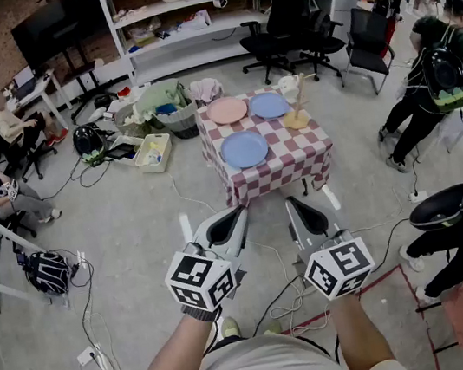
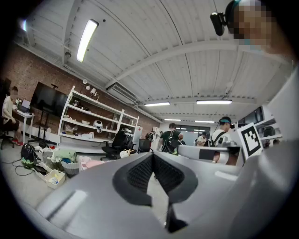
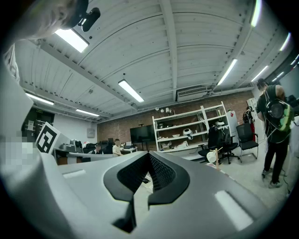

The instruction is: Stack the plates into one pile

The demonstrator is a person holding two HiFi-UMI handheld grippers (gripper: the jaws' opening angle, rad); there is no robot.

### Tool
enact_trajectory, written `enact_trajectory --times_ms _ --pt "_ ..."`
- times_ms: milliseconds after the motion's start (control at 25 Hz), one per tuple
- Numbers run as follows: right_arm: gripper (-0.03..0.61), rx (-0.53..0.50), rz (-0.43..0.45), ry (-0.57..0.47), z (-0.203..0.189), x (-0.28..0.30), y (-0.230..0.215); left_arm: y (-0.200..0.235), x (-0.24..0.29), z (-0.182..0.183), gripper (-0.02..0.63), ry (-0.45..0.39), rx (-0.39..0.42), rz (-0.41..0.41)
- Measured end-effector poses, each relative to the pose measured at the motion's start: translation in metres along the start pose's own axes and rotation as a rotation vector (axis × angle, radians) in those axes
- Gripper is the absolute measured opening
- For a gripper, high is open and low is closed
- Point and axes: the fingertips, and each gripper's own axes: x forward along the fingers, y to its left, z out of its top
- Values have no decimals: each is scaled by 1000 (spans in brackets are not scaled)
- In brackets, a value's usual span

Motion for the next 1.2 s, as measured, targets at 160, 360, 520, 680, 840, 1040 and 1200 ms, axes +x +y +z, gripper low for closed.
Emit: enact_trajectory --times_ms 160,360,520,680,840,1040,1200 --pt "8 -1 5 -2 1 -1 -1 -3 1 2 6 -7 5 2" --pt "8 1 16 3 1 -3 -5 -8 5 2 6 -6 5 11" --pt "9 27 41 4 -1 -11 -4 -10 2 -1 6 -14 7 17" --pt "9 31 57 -44 11 -7 -20 -1 16 8 6 -37 42 29" --pt "9 70 53 -45 8 -3 -40 9 26 11 6 -32 34 69" --pt "9 121 40 -17 -9 7 -63 23 40 2 6 -22 11 94" --pt "9 146 21 -2 -20 23 -82 35 59 -5 6 -14 23 83"
